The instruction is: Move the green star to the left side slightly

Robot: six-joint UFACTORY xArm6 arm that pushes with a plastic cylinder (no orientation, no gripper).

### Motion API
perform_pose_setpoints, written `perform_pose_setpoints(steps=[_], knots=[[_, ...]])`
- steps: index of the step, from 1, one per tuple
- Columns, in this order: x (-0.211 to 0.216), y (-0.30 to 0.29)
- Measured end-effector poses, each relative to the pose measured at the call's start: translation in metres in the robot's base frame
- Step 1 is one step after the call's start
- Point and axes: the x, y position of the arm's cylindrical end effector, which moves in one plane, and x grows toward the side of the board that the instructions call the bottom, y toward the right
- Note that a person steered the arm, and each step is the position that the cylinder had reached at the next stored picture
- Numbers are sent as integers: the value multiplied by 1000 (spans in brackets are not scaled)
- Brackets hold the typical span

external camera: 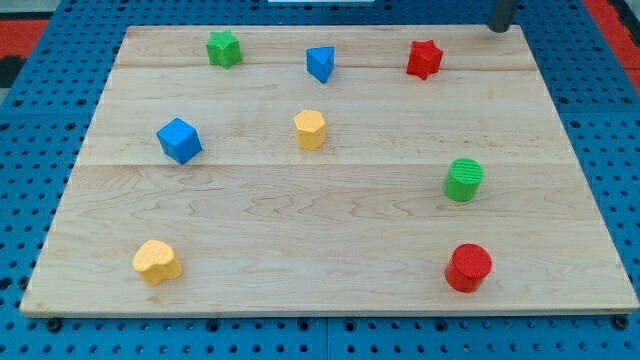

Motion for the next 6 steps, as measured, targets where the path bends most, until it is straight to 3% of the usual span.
perform_pose_setpoints(steps=[2, 4, 5, 6], knots=[[-1, -221], [18, -351], [18, -362], [14, -306]])
